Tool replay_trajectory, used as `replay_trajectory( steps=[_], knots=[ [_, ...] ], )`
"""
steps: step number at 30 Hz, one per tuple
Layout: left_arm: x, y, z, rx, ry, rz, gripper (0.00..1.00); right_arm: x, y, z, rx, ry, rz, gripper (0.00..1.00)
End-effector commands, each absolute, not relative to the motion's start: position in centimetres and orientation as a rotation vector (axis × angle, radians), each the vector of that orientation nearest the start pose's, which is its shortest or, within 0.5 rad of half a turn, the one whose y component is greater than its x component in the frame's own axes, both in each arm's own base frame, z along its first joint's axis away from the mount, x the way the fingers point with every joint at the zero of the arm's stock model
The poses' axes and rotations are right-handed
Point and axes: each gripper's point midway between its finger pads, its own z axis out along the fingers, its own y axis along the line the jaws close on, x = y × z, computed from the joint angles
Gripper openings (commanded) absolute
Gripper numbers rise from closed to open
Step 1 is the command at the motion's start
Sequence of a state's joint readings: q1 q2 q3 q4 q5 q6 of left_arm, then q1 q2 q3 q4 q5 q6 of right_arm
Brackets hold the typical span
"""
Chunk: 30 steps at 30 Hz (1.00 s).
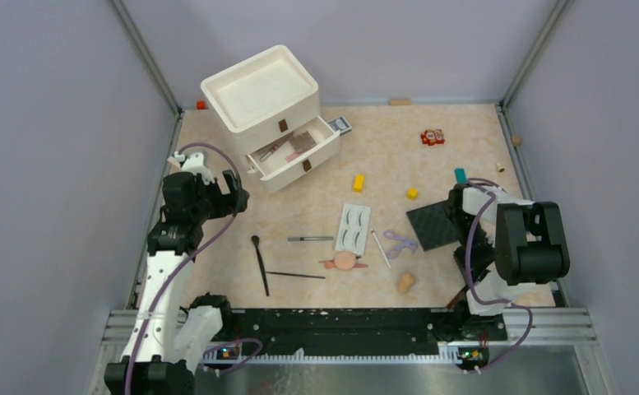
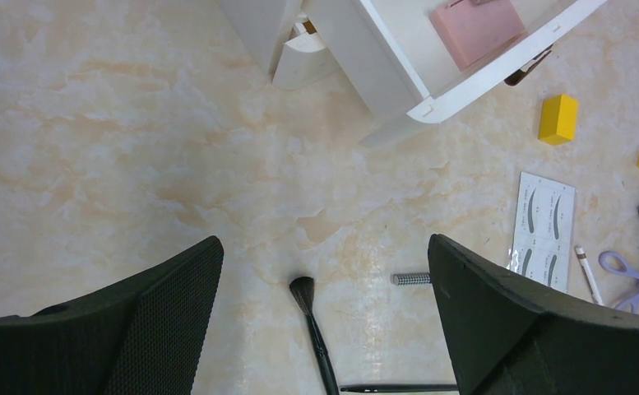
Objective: Organize the makeup
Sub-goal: Move the makeup at the corner of the board.
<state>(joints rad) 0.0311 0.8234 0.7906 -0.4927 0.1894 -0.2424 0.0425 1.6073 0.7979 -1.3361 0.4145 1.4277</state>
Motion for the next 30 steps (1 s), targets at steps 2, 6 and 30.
replay_trajectory(
  steps=[2,6,30],
  knots=[
    [28.6,-3.7,20.8,-0.172,2.071,-0.328,0.99,9.4,-3.3,4.0,1.869,2.45,-1.179,0.0],
    [28.6,-3.8,20.7,-0.17,2.076,-0.327,0.99,9.4,-3.1,3.8,1.831,2.512,-1.204,0.0],
    [28.6,-3.9,20.4,-0.174,2.088,-0.33,0.99,10.4,-0.4,0.9,1.678,2.795,-0.774,0.0]
  ],
)
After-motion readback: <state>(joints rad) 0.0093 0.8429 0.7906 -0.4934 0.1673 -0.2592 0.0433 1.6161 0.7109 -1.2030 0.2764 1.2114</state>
